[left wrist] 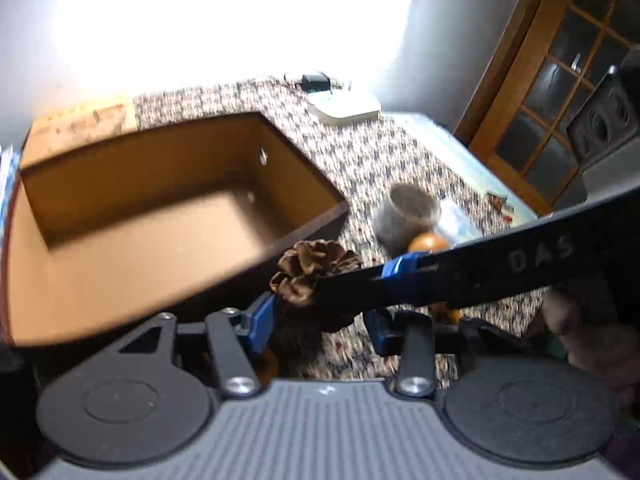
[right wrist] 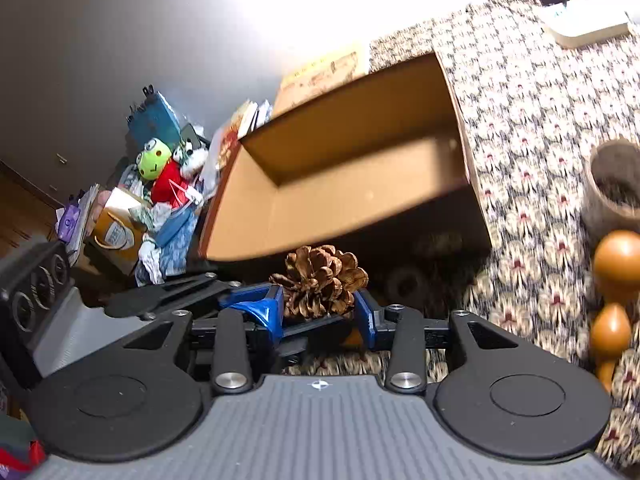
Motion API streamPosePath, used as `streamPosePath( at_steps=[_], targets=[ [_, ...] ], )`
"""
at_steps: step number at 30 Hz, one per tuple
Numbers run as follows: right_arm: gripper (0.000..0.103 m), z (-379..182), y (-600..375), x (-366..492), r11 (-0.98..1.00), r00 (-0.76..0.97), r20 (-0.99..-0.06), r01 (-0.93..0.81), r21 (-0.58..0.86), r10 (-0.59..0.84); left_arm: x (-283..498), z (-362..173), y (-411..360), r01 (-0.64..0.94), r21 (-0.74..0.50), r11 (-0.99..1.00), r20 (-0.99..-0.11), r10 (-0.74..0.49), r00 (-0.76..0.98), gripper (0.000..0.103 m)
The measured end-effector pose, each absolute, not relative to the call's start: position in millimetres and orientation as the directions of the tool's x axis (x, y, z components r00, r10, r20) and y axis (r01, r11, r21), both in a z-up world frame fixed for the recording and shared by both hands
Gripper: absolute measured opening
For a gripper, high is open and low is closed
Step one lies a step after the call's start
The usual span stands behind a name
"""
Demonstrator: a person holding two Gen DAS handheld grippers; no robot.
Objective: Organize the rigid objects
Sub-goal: 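Lift the pine cone with the right gripper and carry it over the box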
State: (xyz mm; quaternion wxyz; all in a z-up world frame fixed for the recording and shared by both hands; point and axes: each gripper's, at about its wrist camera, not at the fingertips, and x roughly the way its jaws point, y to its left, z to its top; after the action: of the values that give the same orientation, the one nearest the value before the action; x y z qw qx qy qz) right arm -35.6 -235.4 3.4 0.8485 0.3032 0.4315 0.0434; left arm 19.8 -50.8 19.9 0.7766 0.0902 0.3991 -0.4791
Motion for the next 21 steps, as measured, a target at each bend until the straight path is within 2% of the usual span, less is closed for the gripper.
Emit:
streamPosePath(
  at_steps=[7, 13, 16, 21],
  targets=[
    [0.02, 41, -243, 15, 0.816, 0.675, -0.652, 0.127, 0.563, 0.345, 71, 68, -51, 0.829, -0.183, 0.529, -0.662, -0.689, 0.294, 0.042],
    [0.02, 78, -245, 72, 0.834, 0.722, -0.599, 0.056, 0.548, 0.346, 126, 109, -55, 0.831, -0.086, 0.55, -0.627, -0.677, 0.384, 0.042],
    [0.02, 73, -245, 108, 0.844, 0.693, -0.631, 0.061, 0.534, 0.349, 157, 101, -56, 0.819, -0.097, 0.566, -0.658, -0.654, 0.374, 0.042],
    [0.02, 32, -246, 146, 0.818, 0.627, -0.678, 0.112, 0.565, 0.383, 184, 54, -59, 0.792, -0.119, 0.599, -0.725, -0.598, 0.343, 0.042]
  ],
)
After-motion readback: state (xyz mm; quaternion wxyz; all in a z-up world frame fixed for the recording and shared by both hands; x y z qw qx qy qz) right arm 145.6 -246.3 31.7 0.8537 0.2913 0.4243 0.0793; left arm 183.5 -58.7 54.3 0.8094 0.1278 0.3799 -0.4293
